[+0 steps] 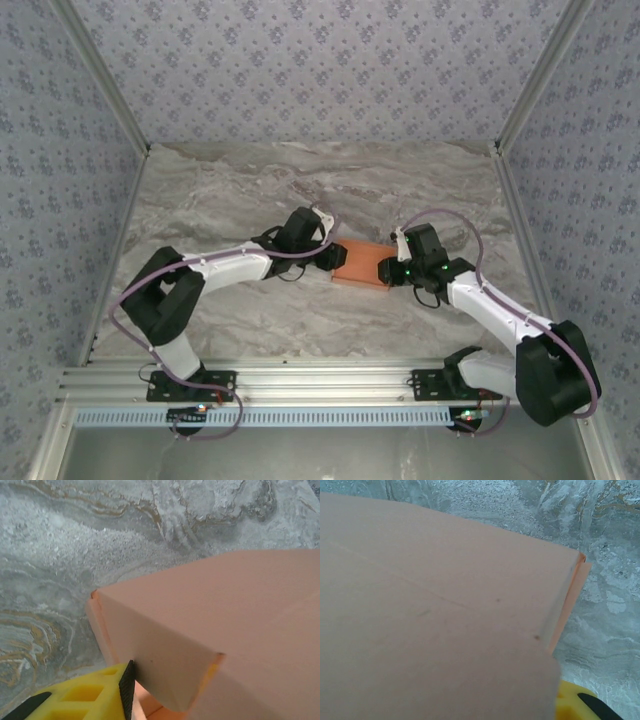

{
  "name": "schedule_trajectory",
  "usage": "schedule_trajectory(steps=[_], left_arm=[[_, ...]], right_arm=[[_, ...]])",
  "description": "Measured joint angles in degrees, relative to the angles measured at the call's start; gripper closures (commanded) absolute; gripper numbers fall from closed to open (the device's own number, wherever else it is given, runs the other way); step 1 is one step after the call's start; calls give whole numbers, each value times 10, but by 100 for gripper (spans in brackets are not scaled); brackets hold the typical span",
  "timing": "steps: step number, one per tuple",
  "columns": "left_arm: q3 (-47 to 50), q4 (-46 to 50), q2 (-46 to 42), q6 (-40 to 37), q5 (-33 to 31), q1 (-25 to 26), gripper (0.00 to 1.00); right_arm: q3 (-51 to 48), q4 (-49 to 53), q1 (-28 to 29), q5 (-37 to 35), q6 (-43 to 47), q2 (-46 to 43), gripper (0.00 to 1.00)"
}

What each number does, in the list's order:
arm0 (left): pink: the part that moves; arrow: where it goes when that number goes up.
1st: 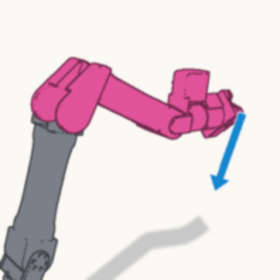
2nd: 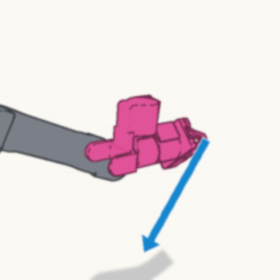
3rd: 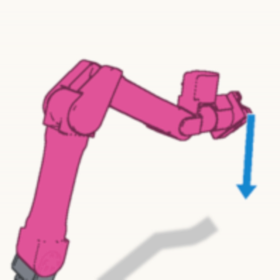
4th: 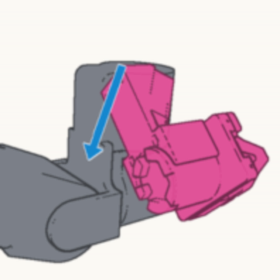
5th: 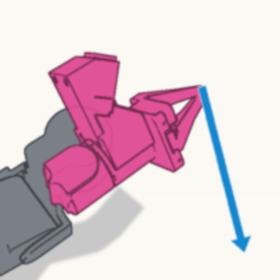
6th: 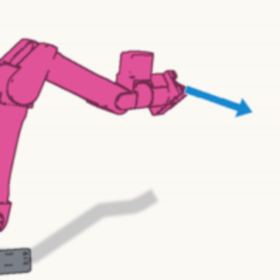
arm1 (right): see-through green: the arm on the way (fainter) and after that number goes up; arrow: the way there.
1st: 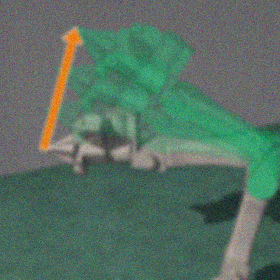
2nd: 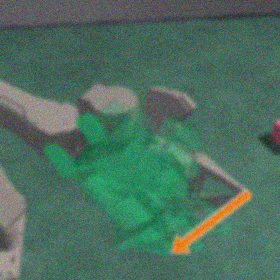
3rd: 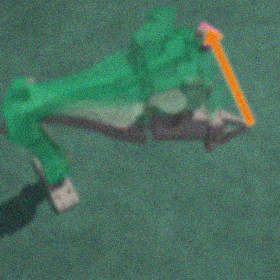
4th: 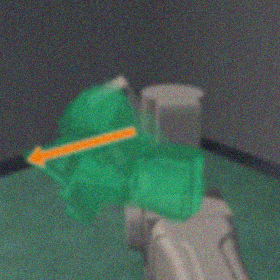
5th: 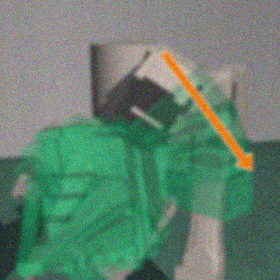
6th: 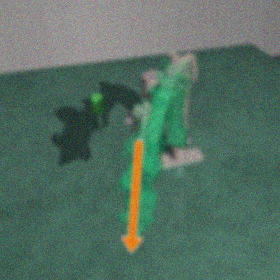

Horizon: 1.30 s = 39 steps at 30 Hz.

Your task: Fold the paper box

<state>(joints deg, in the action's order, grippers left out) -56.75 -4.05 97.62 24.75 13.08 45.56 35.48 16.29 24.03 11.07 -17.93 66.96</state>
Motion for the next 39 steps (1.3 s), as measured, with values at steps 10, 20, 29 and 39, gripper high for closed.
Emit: schedule_trajectory(steps=[10, 20, 29, 39], left_arm=[[33, -33, 0, 28, 21, 0, 62], [2, 26, -4, -4, -8, 2, 46], [-29, 82, -12, -64, -59, 2, 36], [-70, 89, 5, -89, -82, 2, 41]], right_arm=[[0, 0, 0, 0, 4, 3, 72], [0, 0, -5, 0, 5, 3, 72], [0, 0, -11, 0, 9, 3, 65], [2, 10, -23, 7, 0, -28, 51]])
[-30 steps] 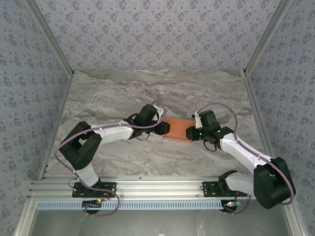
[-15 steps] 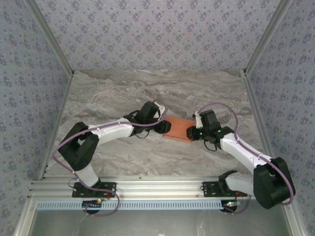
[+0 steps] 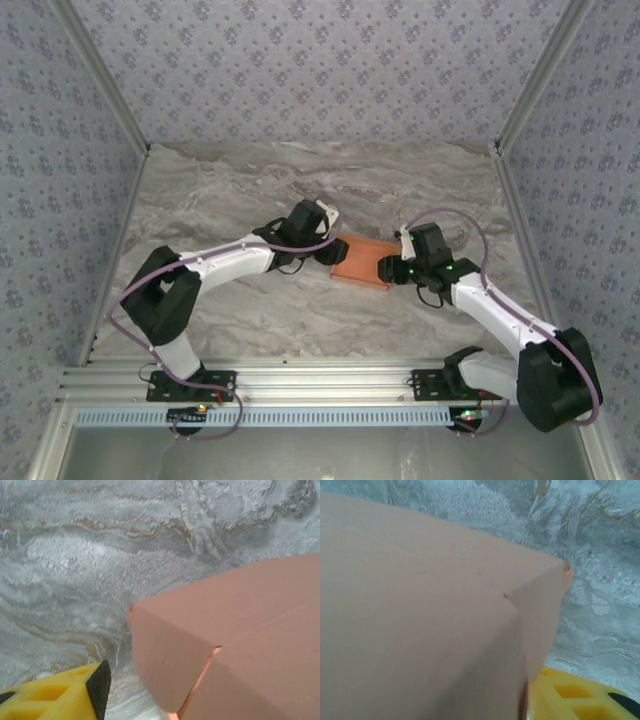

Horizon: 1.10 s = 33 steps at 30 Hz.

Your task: Fold the paper box

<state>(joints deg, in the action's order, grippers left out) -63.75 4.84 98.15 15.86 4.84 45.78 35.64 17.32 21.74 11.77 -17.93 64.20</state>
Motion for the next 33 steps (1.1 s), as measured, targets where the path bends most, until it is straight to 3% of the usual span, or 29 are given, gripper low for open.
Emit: schedule_trajectory(steps=[13, 20, 33], left_arm=[[-41, 11, 43, -3, -18, 0, 59], [-58, 26, 44, -9, -22, 0, 75], [-80, 44, 52, -1, -2, 0, 75]], right_arm=[[0, -2, -34, 10, -12, -14, 48], [2, 0, -34, 10, -6, -9, 50], [25, -14, -34, 19, 0, 43, 61]])
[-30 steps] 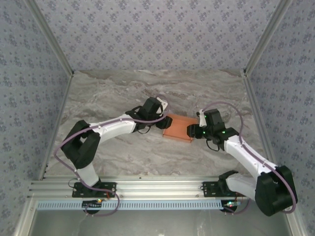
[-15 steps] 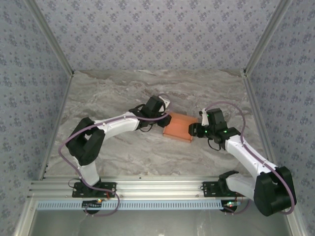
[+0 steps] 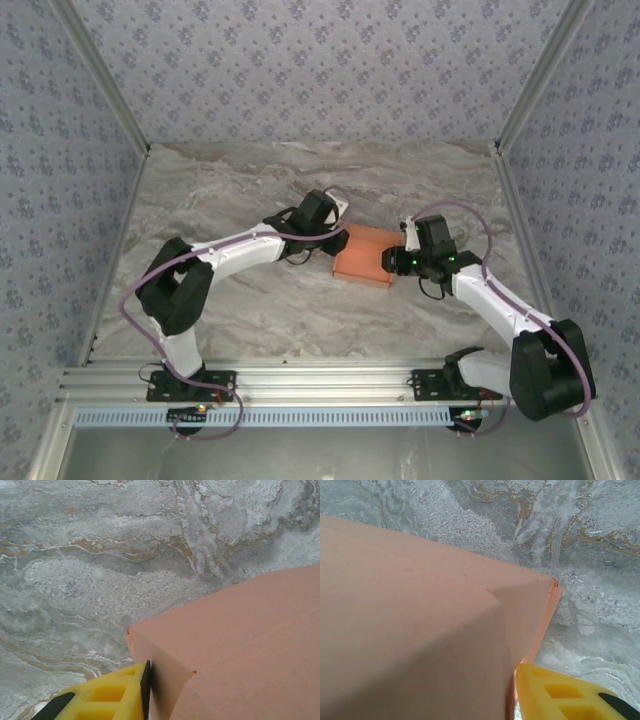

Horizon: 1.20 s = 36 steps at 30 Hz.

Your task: Fold the paper box

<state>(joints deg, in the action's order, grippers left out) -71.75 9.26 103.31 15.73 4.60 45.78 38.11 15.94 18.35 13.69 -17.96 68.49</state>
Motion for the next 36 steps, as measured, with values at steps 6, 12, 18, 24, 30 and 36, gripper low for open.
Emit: schedule_trajectory(steps=[6, 12, 18, 24, 30, 36], left_arm=[[0, 0, 0, 33, 22, 0, 75], [-1, -4, 5, 62, 38, 0, 75], [-2, -27, 18, 89, 49, 0, 75], [1, -39, 20, 104, 52, 1, 75], [26, -59, 20, 110, 52, 9, 75], [64, -63, 20, 109, 43, 28, 74]], right_arm=[[0, 0, 0, 0, 0, 1, 63], [0, 0, 0, 0, 0, 1, 65], [0, 1, 0, 0, 2, 3, 66], [0, 1, 0, 0, 4, 3, 68], [-5, 0, 0, 0, 4, 3, 68], [-24, 0, 0, -1, 4, -2, 65]])
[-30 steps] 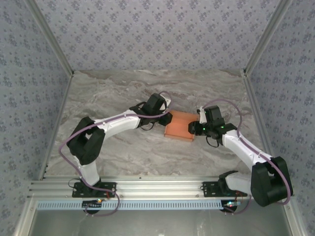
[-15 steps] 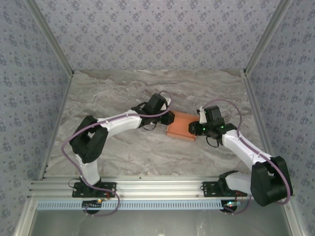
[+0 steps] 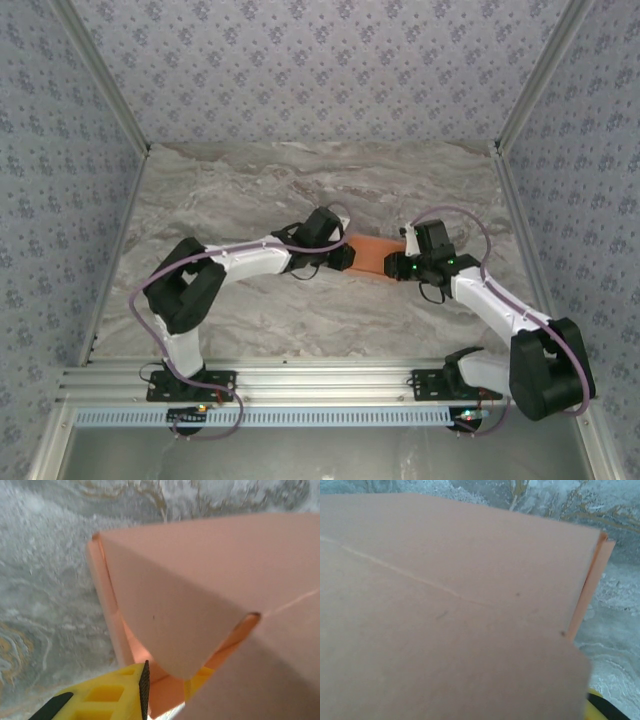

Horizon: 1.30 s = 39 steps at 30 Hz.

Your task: Fold the paper box

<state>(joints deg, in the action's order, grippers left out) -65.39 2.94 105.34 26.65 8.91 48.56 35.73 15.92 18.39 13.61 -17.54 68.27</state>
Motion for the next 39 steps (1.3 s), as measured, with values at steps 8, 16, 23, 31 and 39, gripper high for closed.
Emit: schedule_trajectory(steps=[8, 16, 23, 31, 39], left_arm=[[22, -2, 0, 0, -43, 3, 73], [21, -2, 0, 0, -58, 3, 68], [38, -2, -19, -2, -51, 3, 54], [104, -2, -131, 0, -35, 4, 42], [122, 26, -223, -5, -52, -4, 19]], right_arm=[[-12, 7, 0, -8, -1, -45, 52], [-34, 28, -1, -7, -27, -147, 48], [-34, 68, -17, -5, -63, -202, 47], [38, 111, -35, -4, -93, -212, 42], [61, 113, -35, -39, -85, -191, 42]])
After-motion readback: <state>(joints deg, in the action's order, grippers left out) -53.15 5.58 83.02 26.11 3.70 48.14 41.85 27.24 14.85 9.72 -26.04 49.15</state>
